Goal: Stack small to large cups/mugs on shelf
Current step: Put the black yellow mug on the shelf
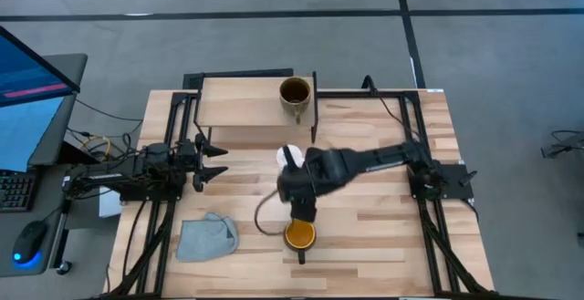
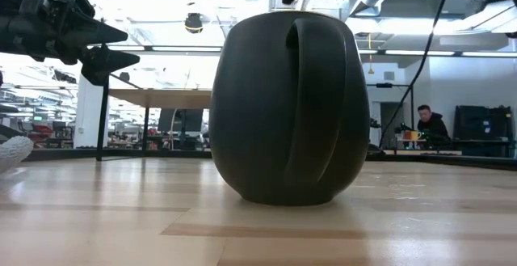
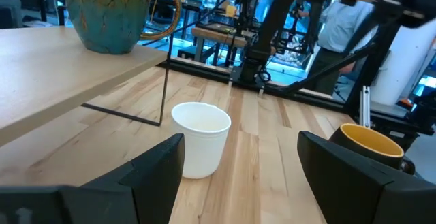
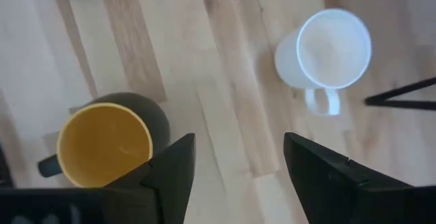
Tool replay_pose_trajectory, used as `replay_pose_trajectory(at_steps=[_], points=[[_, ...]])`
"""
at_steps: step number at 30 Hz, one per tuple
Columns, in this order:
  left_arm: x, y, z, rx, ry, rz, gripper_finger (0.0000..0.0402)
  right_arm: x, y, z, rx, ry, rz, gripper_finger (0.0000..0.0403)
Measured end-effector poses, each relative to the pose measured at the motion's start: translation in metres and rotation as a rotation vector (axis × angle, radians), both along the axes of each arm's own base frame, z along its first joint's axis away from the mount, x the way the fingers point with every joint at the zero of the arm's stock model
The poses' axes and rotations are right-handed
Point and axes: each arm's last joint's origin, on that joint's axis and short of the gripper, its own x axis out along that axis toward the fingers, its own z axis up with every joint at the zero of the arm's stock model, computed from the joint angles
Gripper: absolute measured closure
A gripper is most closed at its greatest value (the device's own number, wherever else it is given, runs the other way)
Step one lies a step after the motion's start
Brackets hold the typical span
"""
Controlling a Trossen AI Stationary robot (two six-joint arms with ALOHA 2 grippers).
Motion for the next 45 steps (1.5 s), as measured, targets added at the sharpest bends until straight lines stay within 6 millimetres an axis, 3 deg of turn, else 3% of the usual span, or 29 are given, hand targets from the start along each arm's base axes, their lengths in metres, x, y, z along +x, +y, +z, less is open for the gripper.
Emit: replay_pose_trajectory(at_steps=[7,13,19,25,29,32,39,42,45], points=[[0.0,0.0,0.0,-0.045,-0.006,0.002,0.0125,-0.011,0.026,0.0,-0.114,0.004,0.074,0.0158],[0.0,0.0,0.0,-0.069,-0.009,0.003,0.0125,-0.013,0.031,-0.003,-0.143,0.016,0.115,0.0158],[0.0,0.0,0.0,-0.117,-0.014,0.009,0.0125,-0.013,0.029,-0.022,-0.193,0.073,0.098,0.0158],[0.0,0.0,0.0,-0.121,-0.015,0.009,0.0125,-0.003,0.033,-0.051,-0.174,0.023,0.085,0.0158],[0.0,0.0,0.0,-0.121,-0.015,0.008,0.0125,-0.011,0.031,-0.061,-0.171,0.041,0.059,0.0158],[0.0,0.0,0.0,-0.122,-0.014,0.003,0.0125,-0.028,0.026,-0.048,-0.174,-0.001,0.026,0.0158],[0.0,0.0,0.0,-0.13,-0.015,0.002,0.0125,-0.075,0.011,-0.01,-0.159,-0.302,0.022,0.0158],[0.0,0.0,0.0,-0.131,-0.015,0.003,0.0125,-0.1,0.002,-0.009,-0.176,-0.417,0.016,0.0158],[0.0,0.0,0.0,-0.129,-0.015,0.003,0.0125,-0.126,-0.01,-0.024,-0.169,-0.477,0.015,0.0158]])
